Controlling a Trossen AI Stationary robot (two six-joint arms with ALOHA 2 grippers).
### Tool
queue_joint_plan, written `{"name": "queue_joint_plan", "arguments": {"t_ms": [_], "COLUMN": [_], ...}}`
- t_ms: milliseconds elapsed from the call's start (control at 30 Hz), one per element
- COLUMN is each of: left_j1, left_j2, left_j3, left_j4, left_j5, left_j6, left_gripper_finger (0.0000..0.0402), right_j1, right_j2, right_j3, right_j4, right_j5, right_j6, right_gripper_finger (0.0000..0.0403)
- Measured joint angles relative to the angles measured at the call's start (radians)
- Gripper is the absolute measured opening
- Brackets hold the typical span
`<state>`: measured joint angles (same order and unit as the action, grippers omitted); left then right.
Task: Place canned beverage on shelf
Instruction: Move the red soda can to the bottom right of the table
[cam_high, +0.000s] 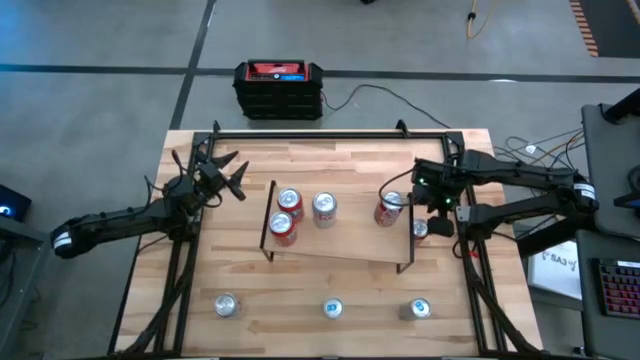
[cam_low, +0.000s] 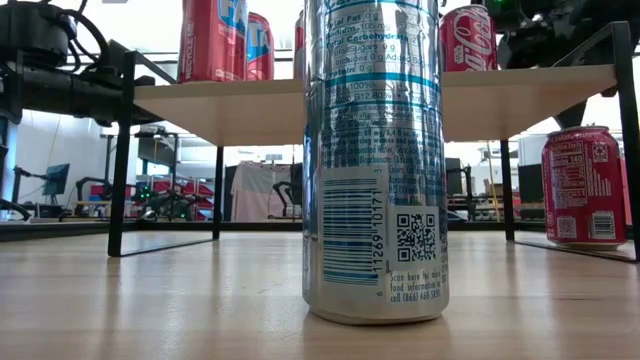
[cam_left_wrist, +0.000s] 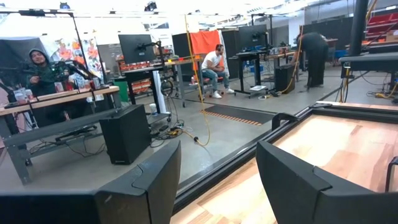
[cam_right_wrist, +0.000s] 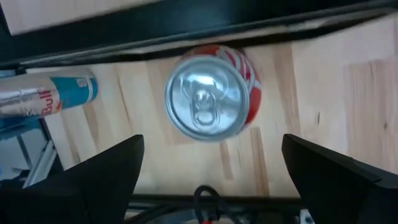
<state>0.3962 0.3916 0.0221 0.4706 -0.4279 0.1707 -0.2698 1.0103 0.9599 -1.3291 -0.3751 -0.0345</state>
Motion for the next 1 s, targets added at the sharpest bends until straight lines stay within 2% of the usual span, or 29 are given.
{"name": "queue_joint_plan", "arguments": {"t_ms": [467,667,1000], "left_j1": [0.000,0.000,0.000], "left_j2": [0.000,0.000,0.000], "left_j3": [0.000,0.000,0.000], "left_j4": [0.000,0.000,0.000], "left_j5": [0.000,0.000,0.000], "left_j6": [0.000,0.000,0.000], "left_gripper_finger": [0.0195,0.0195,0.0195], "right_j1": [0.070,0.101,0.161], "right_j2": [0.000,0.000,0.000], "right_j3": [-0.046,-0.064,-0.118], "right_j4": [0.123,0.159,0.217], "right_j5": [0.010,0.068,0.074], "right_j6": [0.007,0.038,0.064], "right_gripper_finger": [0.0368,0.0368,0.0368]}}
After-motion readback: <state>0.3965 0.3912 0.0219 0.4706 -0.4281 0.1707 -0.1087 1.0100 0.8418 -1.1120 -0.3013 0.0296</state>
